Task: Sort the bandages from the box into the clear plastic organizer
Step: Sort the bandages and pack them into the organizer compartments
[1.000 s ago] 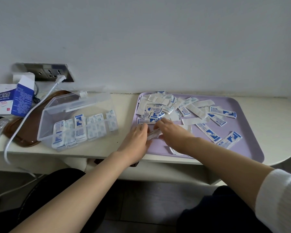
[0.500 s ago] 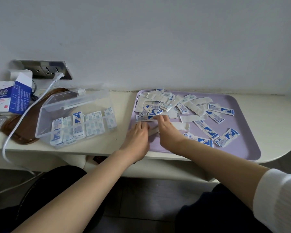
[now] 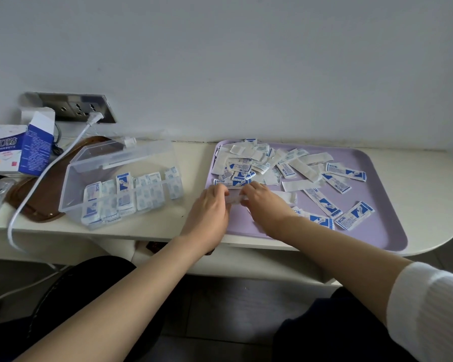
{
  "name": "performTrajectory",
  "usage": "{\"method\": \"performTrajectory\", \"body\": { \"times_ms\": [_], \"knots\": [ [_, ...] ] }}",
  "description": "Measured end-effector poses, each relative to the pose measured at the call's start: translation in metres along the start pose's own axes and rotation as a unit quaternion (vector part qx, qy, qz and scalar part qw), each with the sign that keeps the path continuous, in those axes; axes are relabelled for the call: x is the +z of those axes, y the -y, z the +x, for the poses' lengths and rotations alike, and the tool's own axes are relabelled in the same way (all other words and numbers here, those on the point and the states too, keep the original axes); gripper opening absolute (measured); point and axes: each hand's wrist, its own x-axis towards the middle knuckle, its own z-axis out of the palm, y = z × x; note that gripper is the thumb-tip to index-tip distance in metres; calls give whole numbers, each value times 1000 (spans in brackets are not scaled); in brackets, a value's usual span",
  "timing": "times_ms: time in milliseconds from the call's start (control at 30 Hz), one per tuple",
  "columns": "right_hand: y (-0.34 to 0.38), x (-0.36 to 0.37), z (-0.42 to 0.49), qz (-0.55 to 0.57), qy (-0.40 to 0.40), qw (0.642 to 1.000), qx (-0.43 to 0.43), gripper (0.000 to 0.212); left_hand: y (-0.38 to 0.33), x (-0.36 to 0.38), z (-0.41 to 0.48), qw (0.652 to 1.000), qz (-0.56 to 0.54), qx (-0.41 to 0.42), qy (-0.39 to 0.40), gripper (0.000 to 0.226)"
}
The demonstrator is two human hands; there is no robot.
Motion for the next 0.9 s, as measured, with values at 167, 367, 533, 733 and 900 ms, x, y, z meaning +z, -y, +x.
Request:
{"method": "performTrajectory", "body": {
  "times_ms": [167,367,533,733,900],
  "knots": [
    [6,1,-7,33,24,999,-20,68,-1,9,-4,985,165,-5,58,40],
    [0,10,-5,-28,8,997,-73,42,-3,5,-6,980,184,-9,70,33],
    [12,-5,-6,-44,-126,979,-153,15,-1,-8,-12,993,113,17,30,26],
    [30,-18,-16,53,-112,985,-123,17,16,-29,-27,997,-69,-1,35,17],
    [43,-24,-18,236,-53,969,-51,11,33,-51,-37,979,-193,-38,54,19]
  ]
}}
